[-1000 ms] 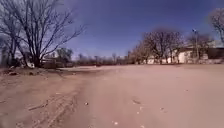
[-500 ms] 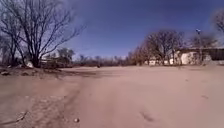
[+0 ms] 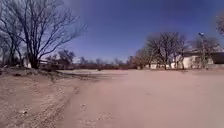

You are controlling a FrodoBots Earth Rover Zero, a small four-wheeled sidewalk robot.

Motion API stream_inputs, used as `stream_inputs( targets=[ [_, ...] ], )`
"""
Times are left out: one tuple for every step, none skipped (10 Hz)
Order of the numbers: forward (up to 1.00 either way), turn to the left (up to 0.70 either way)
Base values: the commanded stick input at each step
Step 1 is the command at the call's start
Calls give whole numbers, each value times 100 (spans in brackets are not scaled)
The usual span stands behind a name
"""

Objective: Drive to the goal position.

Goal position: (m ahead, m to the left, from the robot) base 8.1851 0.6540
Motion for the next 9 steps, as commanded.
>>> stream_inputs(
  targets=[
    [100,0],
    [100,0],
    [100,0],
    [100,0],
    [100,0],
    [100,0],
    [100,0],
    [100,0],
    [100,0]
  ],
)
